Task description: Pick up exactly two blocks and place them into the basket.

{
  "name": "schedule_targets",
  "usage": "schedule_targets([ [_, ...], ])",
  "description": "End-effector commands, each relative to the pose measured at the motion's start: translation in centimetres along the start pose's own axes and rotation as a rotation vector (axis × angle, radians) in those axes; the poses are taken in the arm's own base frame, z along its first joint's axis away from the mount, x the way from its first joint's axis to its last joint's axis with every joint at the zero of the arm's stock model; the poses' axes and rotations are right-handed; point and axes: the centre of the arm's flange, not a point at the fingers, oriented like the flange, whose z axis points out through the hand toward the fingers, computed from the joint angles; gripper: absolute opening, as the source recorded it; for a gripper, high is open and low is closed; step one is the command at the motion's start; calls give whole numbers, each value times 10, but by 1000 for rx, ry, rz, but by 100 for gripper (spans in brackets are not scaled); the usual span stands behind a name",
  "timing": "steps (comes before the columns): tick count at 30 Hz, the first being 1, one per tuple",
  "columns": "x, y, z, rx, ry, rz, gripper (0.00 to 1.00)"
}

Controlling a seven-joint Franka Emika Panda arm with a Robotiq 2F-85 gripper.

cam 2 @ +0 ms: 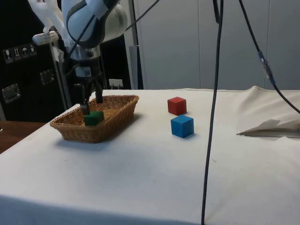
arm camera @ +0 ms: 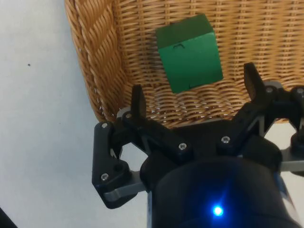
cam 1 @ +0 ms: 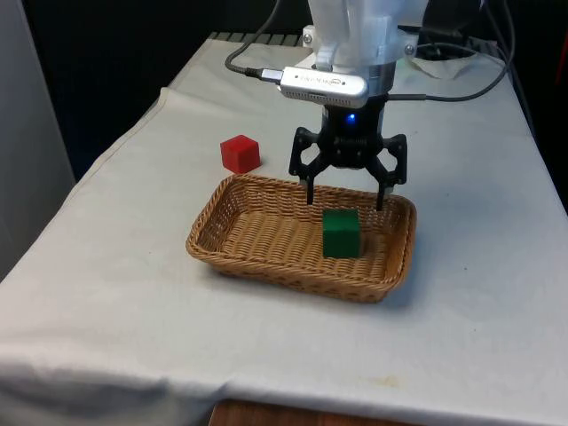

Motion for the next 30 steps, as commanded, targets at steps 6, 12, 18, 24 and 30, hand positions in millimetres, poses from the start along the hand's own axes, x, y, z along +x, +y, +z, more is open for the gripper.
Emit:
schedule_targets([
  [6, -8, 2, -19, -7, 12, -1, 100],
  [12, -19, 3, -36, -8, 20, -5, 100],
  [18, -31, 4, -46, -2, 11, -9, 100],
  [24, -49, 6, -54, -17, 22, -12, 100],
  [30, -66, 9, -58, -20, 21, -15, 100],
])
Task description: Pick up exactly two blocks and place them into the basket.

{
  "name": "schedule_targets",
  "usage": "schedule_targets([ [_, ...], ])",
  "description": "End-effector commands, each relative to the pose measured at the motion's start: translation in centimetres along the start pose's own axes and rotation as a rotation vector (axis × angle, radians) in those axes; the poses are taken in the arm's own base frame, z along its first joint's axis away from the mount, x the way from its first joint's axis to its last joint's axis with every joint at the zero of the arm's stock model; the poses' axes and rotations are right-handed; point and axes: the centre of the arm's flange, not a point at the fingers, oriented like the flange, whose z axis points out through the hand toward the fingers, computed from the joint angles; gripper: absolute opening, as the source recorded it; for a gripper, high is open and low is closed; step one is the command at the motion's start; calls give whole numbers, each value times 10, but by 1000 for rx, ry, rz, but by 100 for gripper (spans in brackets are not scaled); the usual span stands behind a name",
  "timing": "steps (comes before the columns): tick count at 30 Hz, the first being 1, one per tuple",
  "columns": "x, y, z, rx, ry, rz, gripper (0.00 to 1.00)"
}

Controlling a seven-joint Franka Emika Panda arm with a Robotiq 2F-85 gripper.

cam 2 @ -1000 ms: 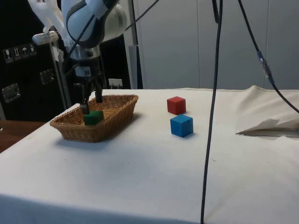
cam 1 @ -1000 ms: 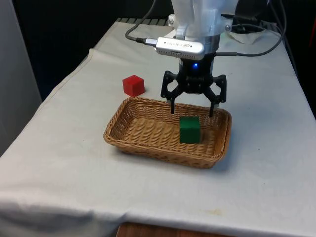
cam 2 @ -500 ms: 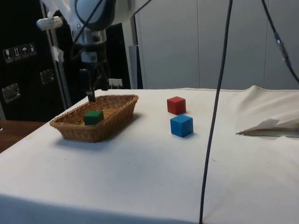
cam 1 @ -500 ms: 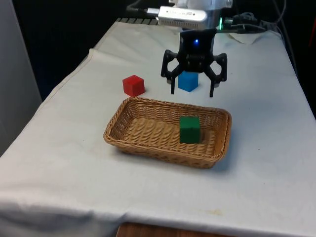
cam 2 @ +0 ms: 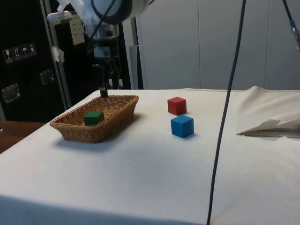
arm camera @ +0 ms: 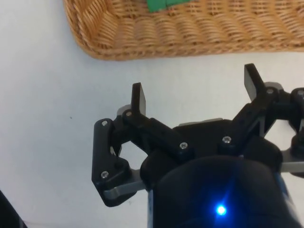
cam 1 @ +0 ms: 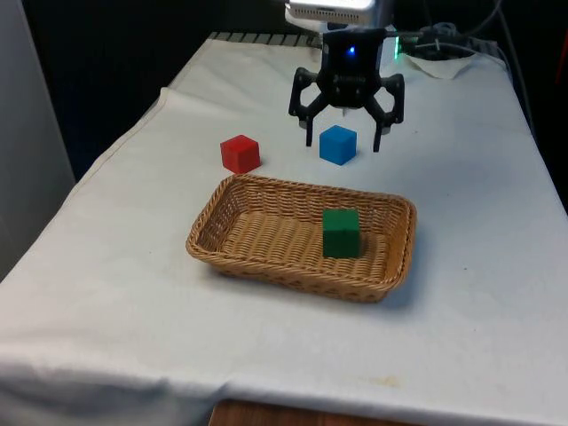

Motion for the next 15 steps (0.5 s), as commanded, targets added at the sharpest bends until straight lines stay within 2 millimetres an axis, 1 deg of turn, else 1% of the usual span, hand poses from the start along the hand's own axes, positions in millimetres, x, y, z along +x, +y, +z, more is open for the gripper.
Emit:
schedule_targets([
  [1, -5, 1, -1, -11, 9, 2, 100],
  [6, -22, 3, -2, -11, 7, -1, 100],
  [7, -18, 2, 0, 1, -1, -4, 100],
  [9, -28, 2, 0, -10, 5, -5, 100],
  [15, -48, 2, 10, -6, -6, 1, 100],
])
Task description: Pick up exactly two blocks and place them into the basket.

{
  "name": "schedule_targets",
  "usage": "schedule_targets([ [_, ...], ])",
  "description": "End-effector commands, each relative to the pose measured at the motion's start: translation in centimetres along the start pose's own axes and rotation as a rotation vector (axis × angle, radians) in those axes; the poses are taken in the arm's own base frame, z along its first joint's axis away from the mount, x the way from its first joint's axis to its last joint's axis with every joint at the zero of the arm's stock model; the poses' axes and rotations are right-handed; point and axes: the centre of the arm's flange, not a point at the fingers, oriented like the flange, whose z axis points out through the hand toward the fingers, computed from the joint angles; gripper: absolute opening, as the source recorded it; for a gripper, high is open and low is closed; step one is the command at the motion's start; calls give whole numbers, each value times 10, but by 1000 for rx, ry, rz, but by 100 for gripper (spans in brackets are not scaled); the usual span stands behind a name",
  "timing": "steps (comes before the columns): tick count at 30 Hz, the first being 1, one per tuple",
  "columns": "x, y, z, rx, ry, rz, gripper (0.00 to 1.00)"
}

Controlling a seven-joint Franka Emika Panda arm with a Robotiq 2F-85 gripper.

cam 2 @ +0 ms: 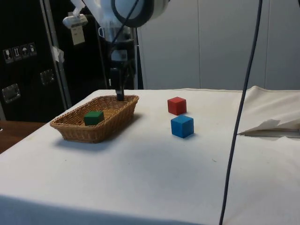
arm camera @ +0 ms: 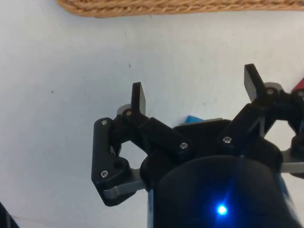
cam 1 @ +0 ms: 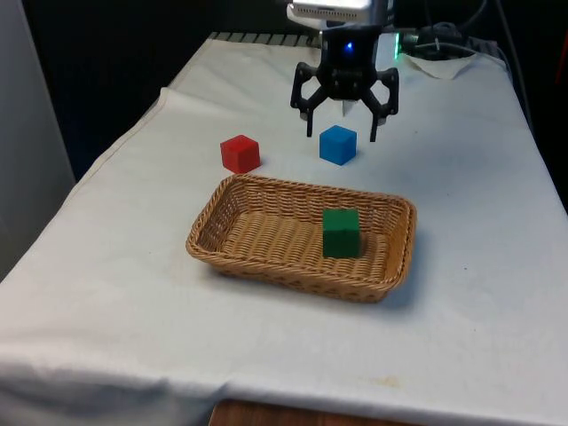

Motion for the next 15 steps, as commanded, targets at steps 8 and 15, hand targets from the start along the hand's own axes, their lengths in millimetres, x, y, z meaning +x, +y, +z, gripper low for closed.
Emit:
schedule_targets([
  [8, -18, 2, 13, -6, -11, 20, 100],
  [15, -35, 9, 20, -3, -20, 29, 100],
])
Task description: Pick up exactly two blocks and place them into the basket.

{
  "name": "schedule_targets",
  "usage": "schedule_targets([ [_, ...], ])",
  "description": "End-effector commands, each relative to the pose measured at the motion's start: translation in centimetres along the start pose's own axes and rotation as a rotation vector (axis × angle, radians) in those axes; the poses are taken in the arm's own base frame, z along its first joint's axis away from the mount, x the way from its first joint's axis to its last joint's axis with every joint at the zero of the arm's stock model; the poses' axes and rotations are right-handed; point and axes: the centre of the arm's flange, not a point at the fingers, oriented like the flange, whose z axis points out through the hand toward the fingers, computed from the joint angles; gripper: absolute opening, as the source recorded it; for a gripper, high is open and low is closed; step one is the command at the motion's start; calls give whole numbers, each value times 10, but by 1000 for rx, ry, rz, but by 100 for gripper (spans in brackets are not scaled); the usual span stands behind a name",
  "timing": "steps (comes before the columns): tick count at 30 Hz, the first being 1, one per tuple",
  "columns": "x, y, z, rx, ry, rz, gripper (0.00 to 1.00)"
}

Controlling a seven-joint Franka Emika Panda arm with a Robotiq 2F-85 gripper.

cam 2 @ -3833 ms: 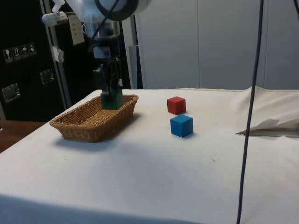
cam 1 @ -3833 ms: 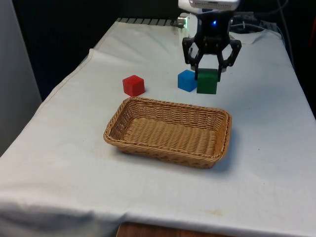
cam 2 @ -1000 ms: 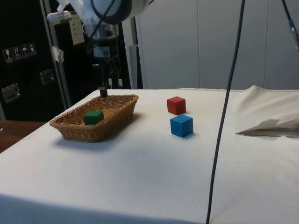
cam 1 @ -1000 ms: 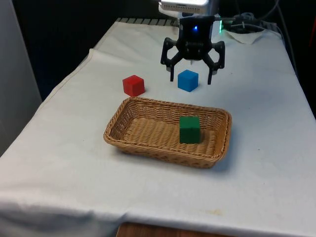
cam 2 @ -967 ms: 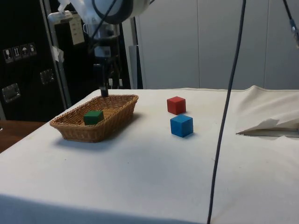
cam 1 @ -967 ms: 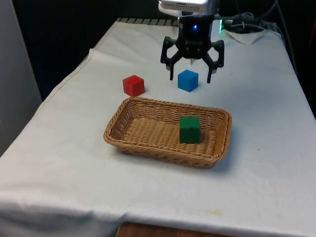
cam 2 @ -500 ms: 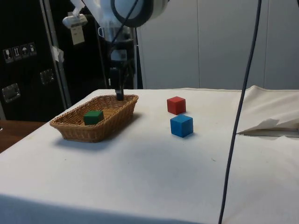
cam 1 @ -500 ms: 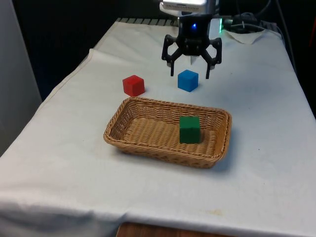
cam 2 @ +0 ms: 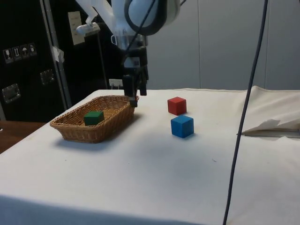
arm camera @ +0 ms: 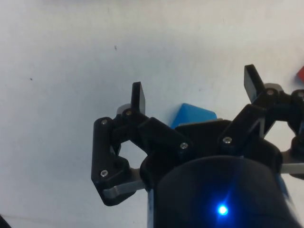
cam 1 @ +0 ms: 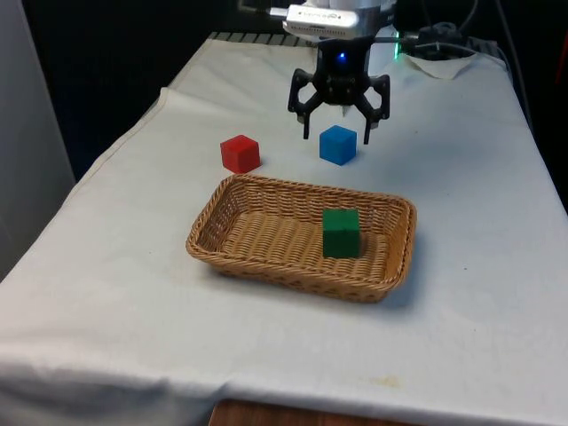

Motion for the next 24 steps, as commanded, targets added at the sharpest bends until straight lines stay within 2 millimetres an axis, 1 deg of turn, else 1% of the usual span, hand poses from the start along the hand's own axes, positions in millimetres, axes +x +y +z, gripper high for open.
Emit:
schedule_targets([
  [1, -4, 3, 0, -6, 4, 0, 100],
  [3, -8, 6, -1, -5, 3, 2, 100],
  [4, -7, 4, 1, 3, -7, 3, 100],
  [6, -16, 10, -4, 0, -1, 2, 100],
  [12, -33, 16, -14, 11, 4, 1, 100],
  [13, -28, 15, -11, 17, -3, 4, 100],
  [15, -40, 16, -18, 19, 8, 0, 100],
  [19, -52, 16, -21, 33, 15, 1, 100],
  [20, -57, 15, -22, 39, 19, 0, 100],
  [21, -55, 14, -21, 43, 8, 1, 100],
  [24, -66, 16, -22, 45, 25, 0, 100],
])
